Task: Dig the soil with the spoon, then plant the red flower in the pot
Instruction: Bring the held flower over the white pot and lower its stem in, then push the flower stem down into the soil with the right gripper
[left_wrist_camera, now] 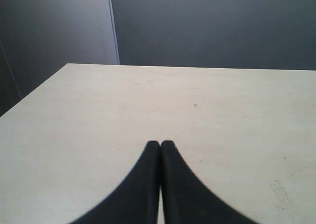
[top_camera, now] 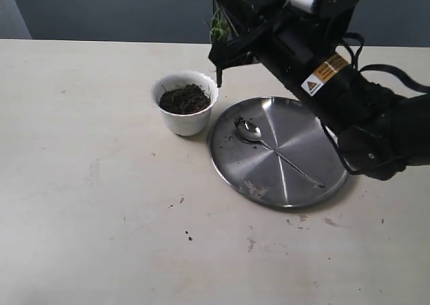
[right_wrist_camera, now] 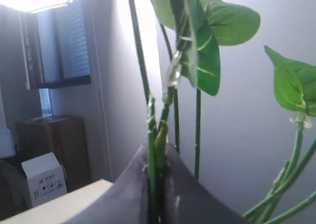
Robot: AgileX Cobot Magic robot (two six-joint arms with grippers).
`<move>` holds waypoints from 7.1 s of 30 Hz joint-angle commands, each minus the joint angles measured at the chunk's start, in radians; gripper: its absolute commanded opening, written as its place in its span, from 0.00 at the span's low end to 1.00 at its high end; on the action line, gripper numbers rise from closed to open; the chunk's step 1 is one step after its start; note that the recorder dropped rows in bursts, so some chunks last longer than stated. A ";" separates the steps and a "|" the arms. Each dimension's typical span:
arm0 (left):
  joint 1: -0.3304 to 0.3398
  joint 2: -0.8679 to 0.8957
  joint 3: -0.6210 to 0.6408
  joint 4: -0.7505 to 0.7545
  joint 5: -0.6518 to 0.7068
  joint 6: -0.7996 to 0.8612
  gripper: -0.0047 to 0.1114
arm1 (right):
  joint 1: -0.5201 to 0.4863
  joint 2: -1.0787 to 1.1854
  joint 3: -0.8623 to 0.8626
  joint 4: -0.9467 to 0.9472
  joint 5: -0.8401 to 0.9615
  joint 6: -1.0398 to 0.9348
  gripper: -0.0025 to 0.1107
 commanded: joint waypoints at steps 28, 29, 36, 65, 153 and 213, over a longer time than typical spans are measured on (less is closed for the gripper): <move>0.001 -0.002 0.004 0.000 0.002 -0.002 0.04 | 0.020 0.502 -0.407 0.042 -0.014 0.048 0.02; 0.001 -0.002 0.004 0.000 0.002 -0.002 0.04 | 0.020 0.507 -0.407 0.039 -0.014 0.048 0.02; 0.001 -0.002 0.004 0.000 0.002 -0.002 0.04 | 0.020 0.538 -0.407 0.027 -0.014 0.043 0.02; 0.001 -0.002 0.004 0.000 0.002 -0.002 0.04 | 0.020 0.567 -0.315 -0.017 0.125 0.119 0.02; 0.001 -0.002 0.004 0.000 0.002 -0.002 0.04 | 0.020 0.441 -0.213 0.059 0.570 0.133 0.02; 0.001 -0.002 0.004 0.000 0.002 -0.002 0.04 | 0.020 0.365 -0.213 0.034 0.579 0.130 0.40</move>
